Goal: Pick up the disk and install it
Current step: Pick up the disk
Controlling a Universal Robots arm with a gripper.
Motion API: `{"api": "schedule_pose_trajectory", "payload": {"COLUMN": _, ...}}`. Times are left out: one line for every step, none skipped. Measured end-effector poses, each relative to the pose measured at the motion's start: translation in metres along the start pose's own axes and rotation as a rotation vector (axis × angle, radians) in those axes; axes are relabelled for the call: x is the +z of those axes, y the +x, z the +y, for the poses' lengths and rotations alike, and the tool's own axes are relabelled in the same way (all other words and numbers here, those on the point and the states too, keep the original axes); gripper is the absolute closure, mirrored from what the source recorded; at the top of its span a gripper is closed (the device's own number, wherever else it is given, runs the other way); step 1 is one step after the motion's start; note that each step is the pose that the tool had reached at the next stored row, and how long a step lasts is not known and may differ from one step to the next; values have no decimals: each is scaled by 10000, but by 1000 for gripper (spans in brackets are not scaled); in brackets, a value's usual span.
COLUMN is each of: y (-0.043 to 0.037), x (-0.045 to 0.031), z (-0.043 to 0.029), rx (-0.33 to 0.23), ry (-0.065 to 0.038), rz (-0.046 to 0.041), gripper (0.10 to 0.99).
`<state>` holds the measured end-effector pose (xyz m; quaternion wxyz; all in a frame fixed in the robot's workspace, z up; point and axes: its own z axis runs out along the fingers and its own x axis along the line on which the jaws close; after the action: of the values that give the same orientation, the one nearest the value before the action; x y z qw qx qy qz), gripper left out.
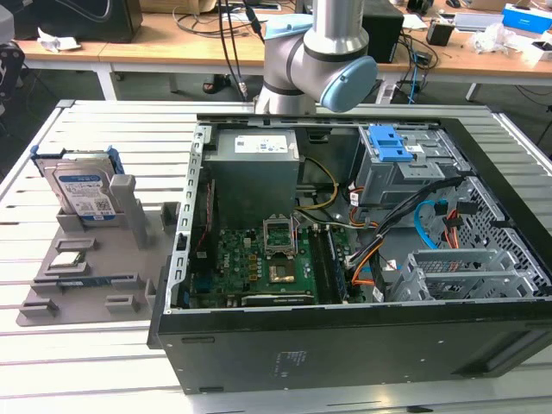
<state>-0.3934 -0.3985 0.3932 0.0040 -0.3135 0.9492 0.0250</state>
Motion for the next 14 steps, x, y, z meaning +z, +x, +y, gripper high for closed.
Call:
{"api": "schedule_pose_trajectory", "payload": {"y": 0, "x": 0, "z": 0, "rx": -87, "ry": -2, "rz": 3, "gripper": 980}}
{"api": "schedule_pose_trajectory", "payload": {"y": 0, "x": 0, "z": 0, "rx": -176, "ry": -4, "rz": 8, "gripper": 980}}
{"api": "schedule_pose_trajectory", "payload": {"y": 0, "x": 0, "z": 0, "rx": -227, "ry": -6, "rz": 10, "gripper": 980}}
{"api": "schedule_pose_trajectory", "payload": {"y": 0, "x": 0, "z": 0, "rx": -284, "ry": -7, "rz": 13, "gripper": 980}}
{"api": "schedule_pose_trajectory", "payload": {"y": 0, "x": 0, "z": 0, "rx": -343, "ry": -8, "rz": 15, "gripper": 980}}
{"api": "schedule_pose_trajectory", "payload": {"y": 0, "x": 0, "z": 0, "rx": -397, "ry": -9, "rz": 17, "gripper": 980}}
{"api": "schedule_pose_trajectory", "payload": {"y": 0, "x": 0, "z": 0, "rx": -479, "ry": -11, "rz": 21, "gripper": 980}}
{"api": "schedule_pose_trajectory", "payload": {"y": 0, "x": 0, "z": 0, "rx": -572, "ry": -14, "rz": 25, "gripper": 980}}
{"api": "schedule_pose_trajectory", "payload": {"y": 0, "x": 0, "z": 0, "rx": -633, "ry": -15, "rz": 28, "gripper": 980}}
{"api": "schedule_pose_trajectory", "payload": {"y": 0, "x": 0, "z": 0, "rx": -691, "ry": -16, "rz": 31, "gripper": 980}}
{"api": "schedule_pose_trajectory", "payload": {"y": 0, "x": 0, "z": 0, "rx": -765, "ry": -18, "rz": 33, "gripper": 980}}
{"api": "schedule_pose_trajectory", "payload": {"y": 0, "x": 0, "z": 0, "rx": -833, "ry": -20, "rz": 37, "gripper": 980}}
{"api": "schedule_pose_trajectory", "payload": {"y": 0, "x": 0, "z": 0, "rx": -899, "ry": -21, "rz": 40, "gripper": 980}}
{"api": "schedule_pose_trajectory", "payload": {"y": 0, "x": 0, "z": 0, "rx": -969, "ry": -23, "rz": 43, "gripper": 980}}
